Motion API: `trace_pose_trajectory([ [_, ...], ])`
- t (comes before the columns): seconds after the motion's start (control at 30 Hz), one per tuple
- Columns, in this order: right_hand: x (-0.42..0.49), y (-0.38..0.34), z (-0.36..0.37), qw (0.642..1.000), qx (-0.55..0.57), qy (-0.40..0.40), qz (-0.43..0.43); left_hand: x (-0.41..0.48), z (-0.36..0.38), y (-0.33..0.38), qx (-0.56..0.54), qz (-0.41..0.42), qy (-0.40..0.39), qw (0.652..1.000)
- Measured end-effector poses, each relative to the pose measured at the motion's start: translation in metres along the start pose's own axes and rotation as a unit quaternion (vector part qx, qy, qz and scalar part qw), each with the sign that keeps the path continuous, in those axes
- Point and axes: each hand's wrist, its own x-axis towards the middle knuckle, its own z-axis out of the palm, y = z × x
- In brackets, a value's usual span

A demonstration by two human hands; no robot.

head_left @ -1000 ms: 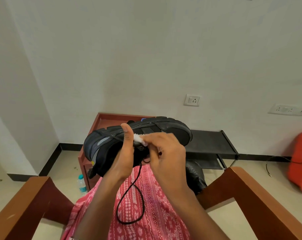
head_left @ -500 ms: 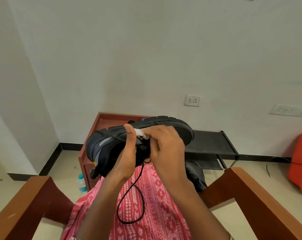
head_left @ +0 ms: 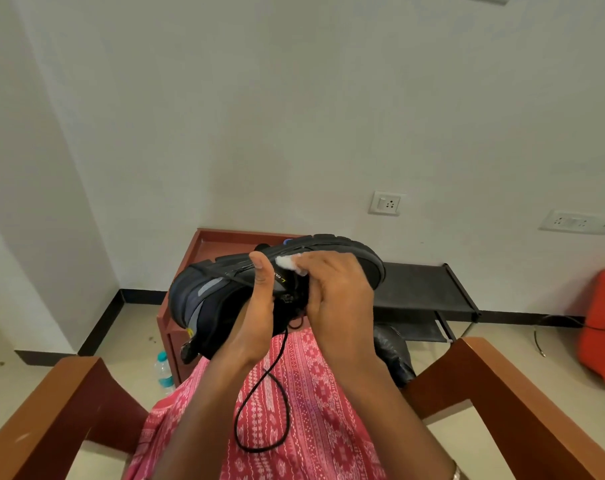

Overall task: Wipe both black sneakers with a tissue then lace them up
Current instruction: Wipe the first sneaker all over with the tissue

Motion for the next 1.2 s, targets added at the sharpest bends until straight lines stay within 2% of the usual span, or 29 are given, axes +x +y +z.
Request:
trace_pose_trajectory([
  [0.13,0.002,-0.003,0.003,1.000,-0.002,0.004,0.028,0.001,-0.001,-0.002,0.025,0.012,0.007,1.000],
  [0.23,-0.005,-0.031,-0.005,0.996,0.085,-0.034,-0.011,0.000,-0.004,0.000,0.068,0.026,0.017,0.997],
  [0.3,-0.004,-0.039,-0.009,0.993,0.100,-0.048,-0.038,0.000,-0.004,0.001,0.090,0.038,0.025,0.995],
  [0.37,0.004,-0.028,-0.004,0.994,0.079,-0.063,-0.036,-0.002,-0.003,0.002,0.091,0.030,0.023,0.995],
  [0.53,0.019,0.010,0.009,0.997,-0.065,-0.029,0.007,-0.004,0.000,-0.001,0.052,0.003,0.016,0.998],
  [0.63,0.011,0.002,0.007,0.998,-0.042,-0.022,0.030,-0.002,0.000,-0.003,0.060,-0.001,0.006,0.998],
  [0.73,-0.003,-0.022,0.000,0.998,0.059,-0.028,-0.003,0.000,-0.002,-0.007,0.096,0.022,0.010,0.995],
  [0.8,-0.007,-0.028,-0.002,0.996,0.085,-0.025,-0.027,0.000,-0.004,-0.007,0.098,0.028,0.012,0.995],
  [0.87,-0.006,-0.017,0.001,0.997,0.065,-0.030,-0.027,-0.001,-0.004,-0.006,0.087,0.011,0.011,0.996],
  [0.97,0.002,0.008,0.003,1.000,-0.021,-0.010,0.013,-0.002,-0.001,-0.001,0.023,-0.029,-0.012,0.999],
  [1.07,0.004,0.015,0.001,0.998,-0.054,0.007,0.028,-0.002,0.003,0.004,0.002,-0.027,-0.024,0.999],
  [1.13,-0.003,0.004,0.000,0.999,-0.037,0.001,0.025,-0.002,0.004,0.004,0.015,-0.029,-0.013,0.999],
  [1.2,-0.016,-0.013,-0.005,0.999,0.036,-0.008,0.022,-0.002,0.003,0.004,0.029,-0.022,0.007,0.999],
])
